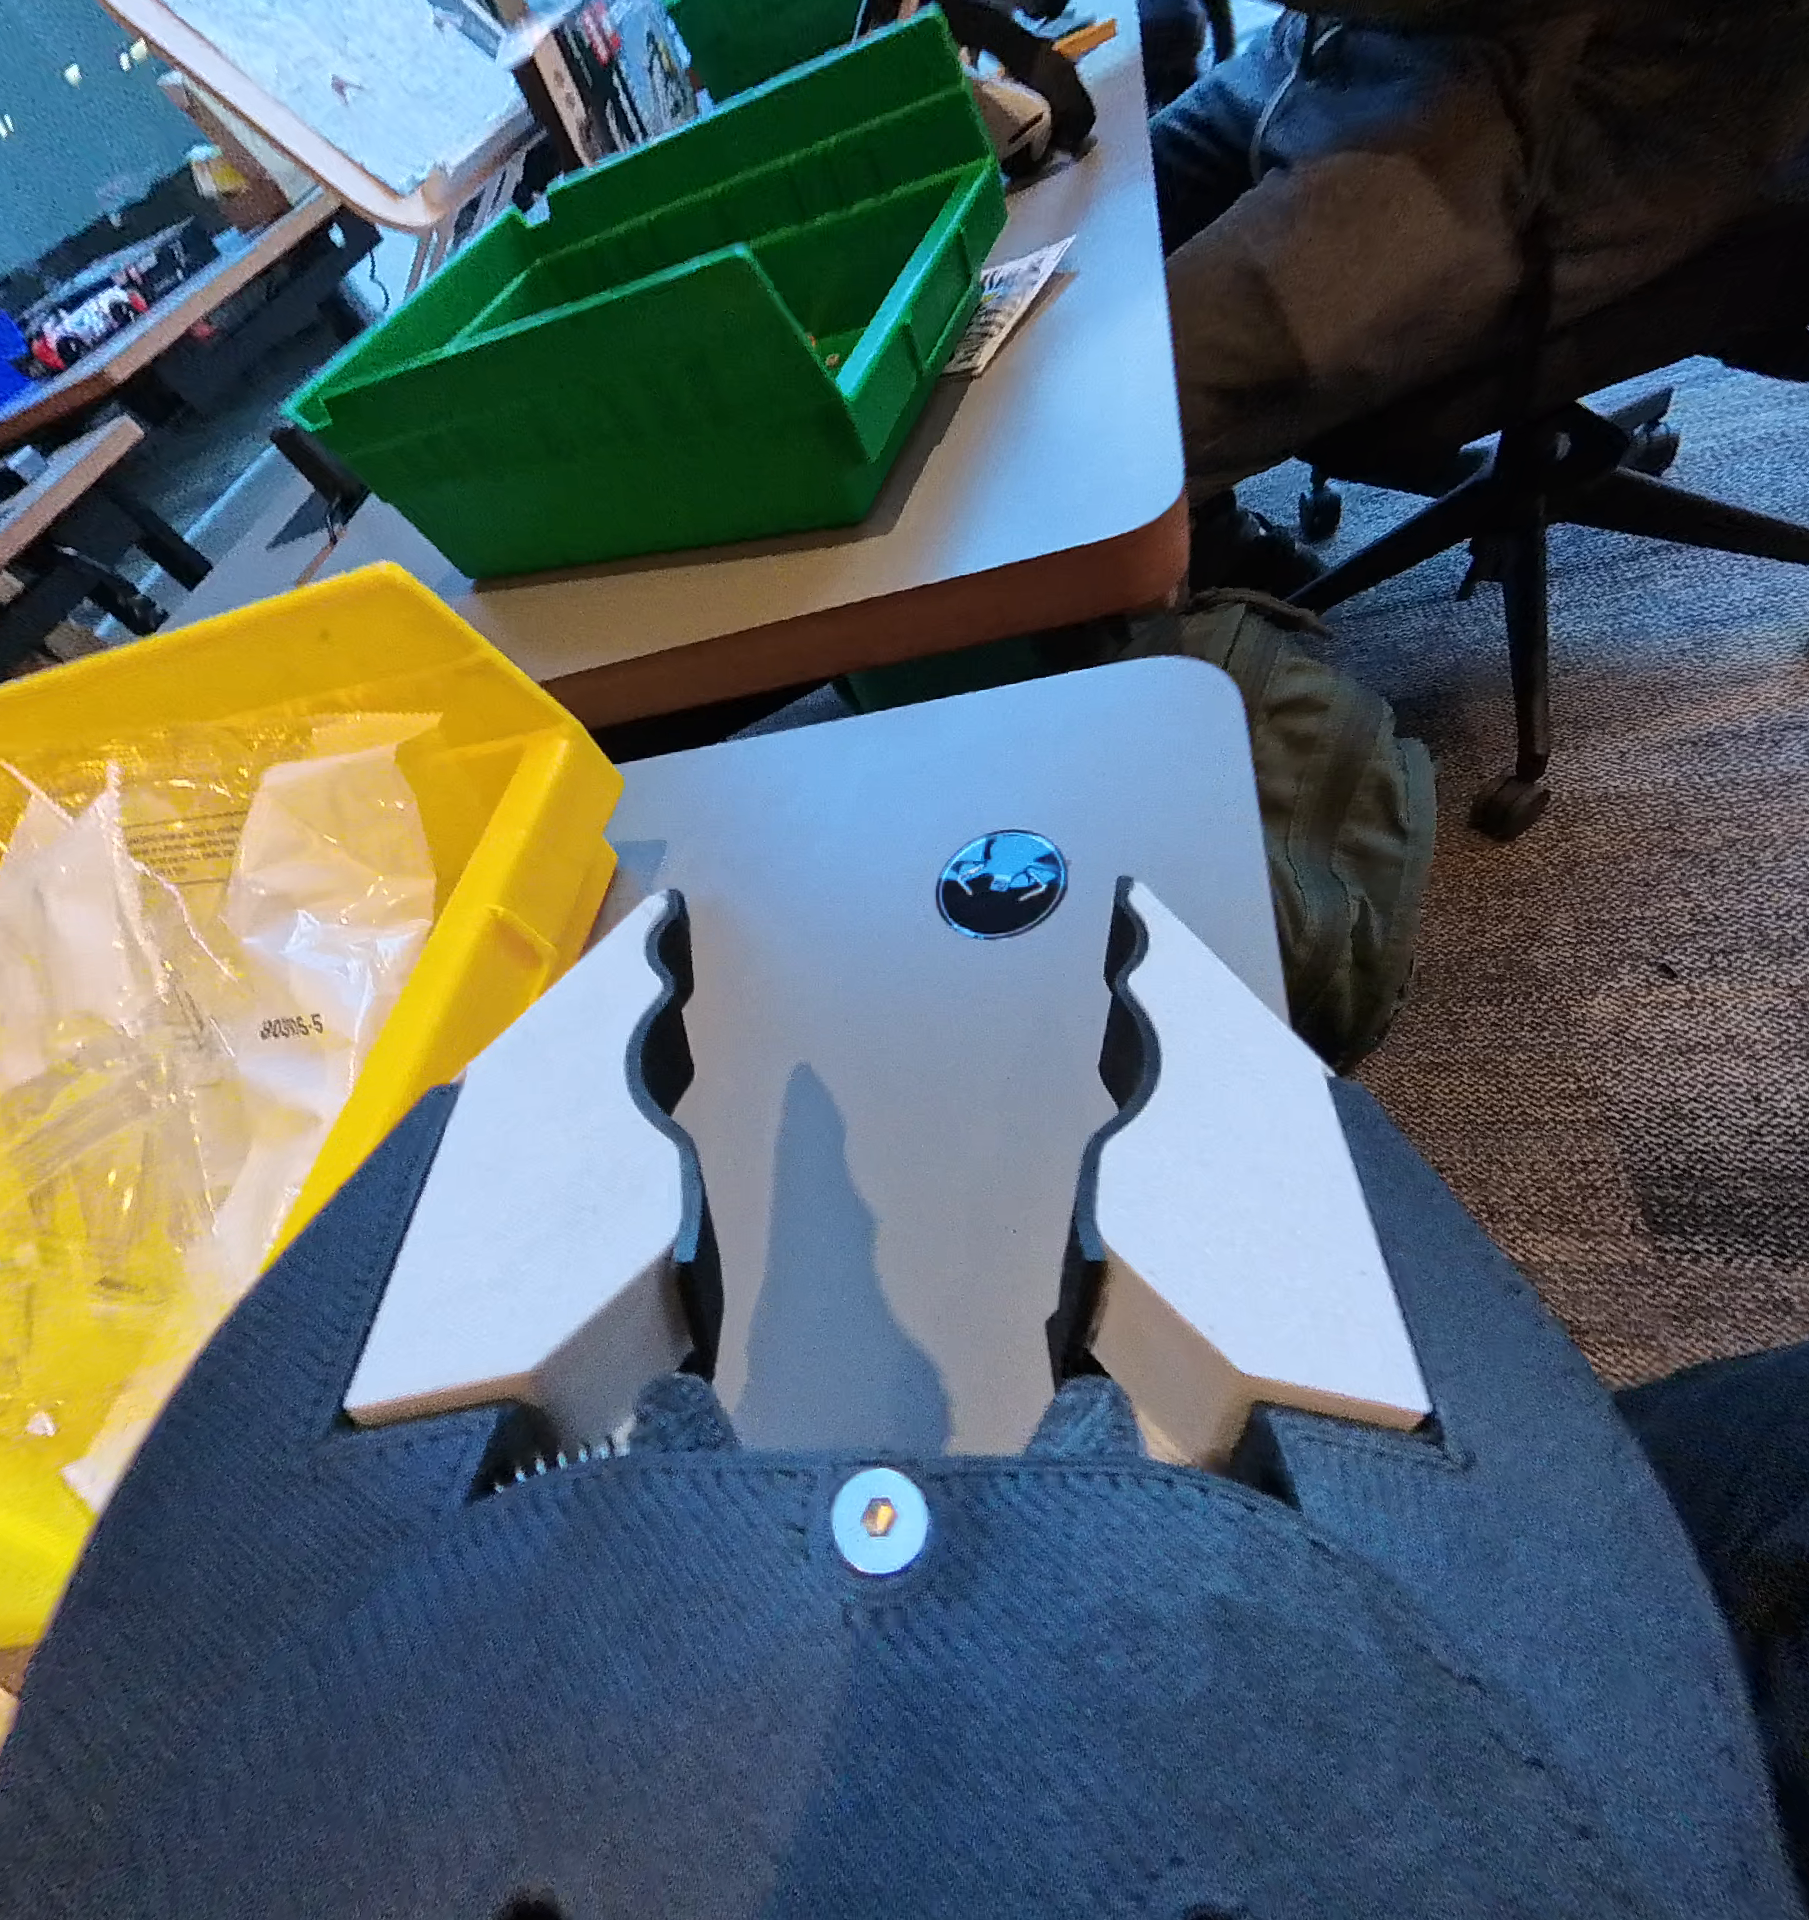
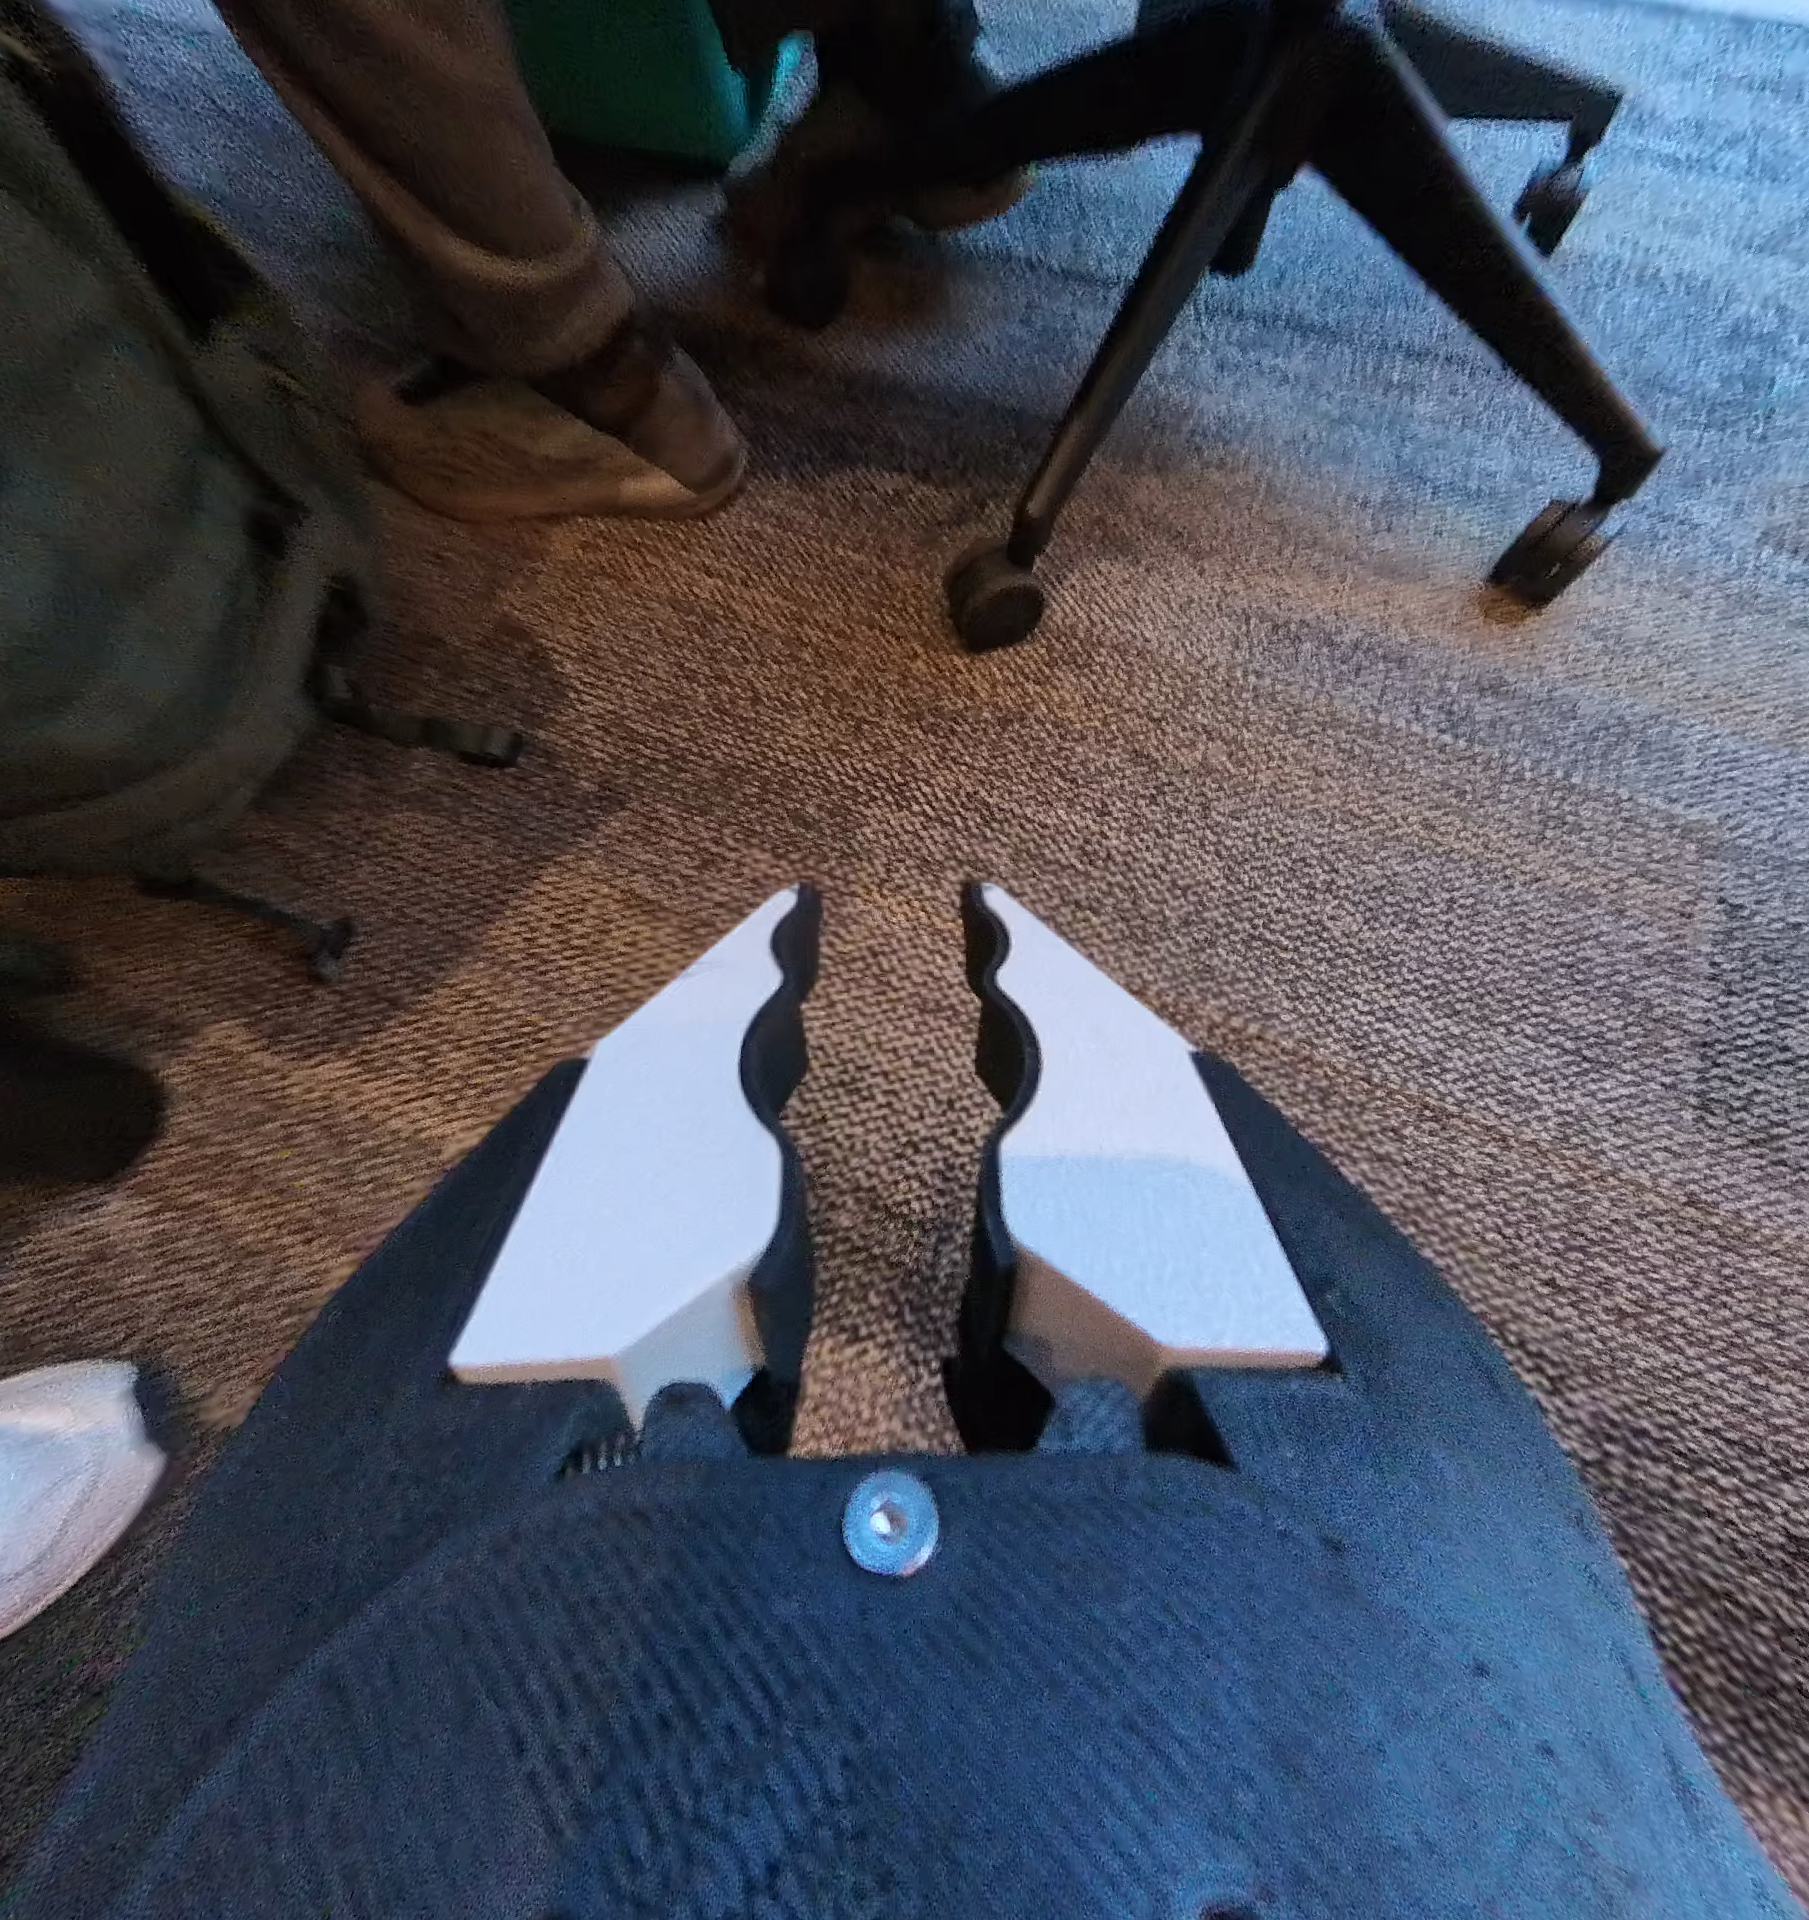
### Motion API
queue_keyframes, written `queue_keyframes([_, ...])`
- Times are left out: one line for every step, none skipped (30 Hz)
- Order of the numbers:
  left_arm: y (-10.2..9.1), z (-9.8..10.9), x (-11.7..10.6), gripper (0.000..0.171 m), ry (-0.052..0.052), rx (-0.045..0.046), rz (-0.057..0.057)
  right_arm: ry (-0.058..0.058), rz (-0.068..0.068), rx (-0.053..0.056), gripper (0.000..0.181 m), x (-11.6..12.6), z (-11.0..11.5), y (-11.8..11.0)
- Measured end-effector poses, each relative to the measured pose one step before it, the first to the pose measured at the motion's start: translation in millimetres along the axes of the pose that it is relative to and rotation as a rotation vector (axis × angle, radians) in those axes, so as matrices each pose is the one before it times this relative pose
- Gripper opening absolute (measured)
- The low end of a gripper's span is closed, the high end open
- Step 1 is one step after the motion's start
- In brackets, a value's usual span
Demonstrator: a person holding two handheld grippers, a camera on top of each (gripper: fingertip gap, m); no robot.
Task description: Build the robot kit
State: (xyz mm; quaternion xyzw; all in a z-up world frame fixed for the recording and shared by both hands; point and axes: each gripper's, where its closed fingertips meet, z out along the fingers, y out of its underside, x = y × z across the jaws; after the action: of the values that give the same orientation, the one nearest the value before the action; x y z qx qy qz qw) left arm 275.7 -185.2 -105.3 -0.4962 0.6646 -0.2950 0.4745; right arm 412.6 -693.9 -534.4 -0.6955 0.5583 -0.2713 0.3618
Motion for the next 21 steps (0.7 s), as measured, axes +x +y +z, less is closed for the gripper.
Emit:
queue_keyframes([4.01,2.28,0.04,0.078,-0.0015,-0.01857,-0.0071,0.0198,0.0056,-0.018,0.024,4.07,25.22,15.14])
queue_keyframes([3.82,2.31,0.42,0.078,-0.0017,-0.01755,-0.0039,0.008,0.014,-0.0195,0.022,1.74,24.26,14.18])
queue_keyframes([3.03,2.88,0.55,0.078,-0.0029,-0.01109,-0.0072,0.0079,0.0203,-0.0196,0.018,1.8,22.88,12.5])
queue_keyframes([4.03,3.39,0.96,0.08,0.0053,-0.02524,-0.0077,0.0029,0.02,-0.0128,0.017,0.84,21.73,9.84])
queue_keyframes([4.73,3.57,-1.37,0.085,-0.0055,-0.03677,-0.0099,-0.0067,0.0156,-0.0078,0.017,-0.59,21.0,7.49])
queue_keyframes([3.96,3.01,0.44,0.088,0.0053,-0.03264,-0.0021,0.0032,0.0124,-0.0137,0.017,1.29,19.97,7.23])
queue_keyframes([2.91,2.26,0.02,0.087,-0.0007,-0.02373,0.0011,0.0069,0.0118,-0.0111,0.017,2.45,18.81,6.03])
queue_keyframes([1.31,1.32,-1.14,0.086,-0.0094,-0.01104,0.0023,0.0071,0.0171,-0.0107,0.016,3.27,17.66,5.38])
queue_keyframes([-0.66,0.69,-1.61,0.085,-0.0097,0.00188,0.0002,0.0088,0.0127,-0.011,0.015,3.91,16.74,5.22])
queue_keyframes([-2.13,0.41,-1.69,0.082,-0.0061,0.01136,-0.0048,0.0084,0.0042,-0.0171,0.015,3.84,16.44,5.82])
queue_keyframes([-2.9,0.39,-2.06,0.077,-0.0049,0.01581,-0.0121,0.0105,-0.0019,-0.0244,0.015,4.02,15.82,6.44])
queue_keyframes([-3.15,1.16,-2.31,0.074,-0.0017,0.01547,-0.0194,0.0208,-0.0041,-0.0236,0.015,5.48,14.72,5.57])
queue_keyframes([-3.11,1.98,-1.51,0.074,0.0044,0.01188,-0.0219,0.0167,-0.002,-0.0177,0.016,4.64,13.46,4.26])
queue_keyframes([-2.39,2.97,-0.12,0.074,0.0104,0.00493,-0.015,0.0176,0.0023,-0.02,0.015,4.63,12.4,4.32])
queue_keyframes([-0.67,3.34,-0.29,0.073,0.0062,-0.00598,-0.0106,0.0236,0.0036,-0.0203,0.015,5.43,10.78,4.15])
queue_keyframes([-0.7,3.5,1.01,0.074,0.0071,-0.00773,-0.0011,0.0065,0.0005,-0.0051,0.014,2.4,9.36,1.7])
queue_keyframes([-0.48,3.12,1.7,0.072,0.0038,-0.00724,0.0133,0.0007,-0.0033,-0.0065,0.014,1.08,8.44,1.78])
queue_keyframes([-0.22,2.45,1.58,0.07,-0.0018,-0.00684,0.0209,0.0043,-0.011,-0.0121,0.014,1.41,7.53,2.19])
queue_keyframes([0.09,1.36,1.55,0.068,-0.0014,-0.00481,0.019,0.002,-0.016,-0.0114,0.014,0.69,7.04,2.04])
queue_keyframes([-0.42,-0.08,0.54,0.066,-0.0037,0.00232,0.0094,-0.008,-0.0119,-0.0123,0.014,-0.84,6.42,2.16])
queue_keyframes([-1.12,-0.21,-0.22,0.064,-0.0032,0.00751,0.0025,0.0033,-0.0126,-0.0161,0.014,0.83,5.73,2.65])
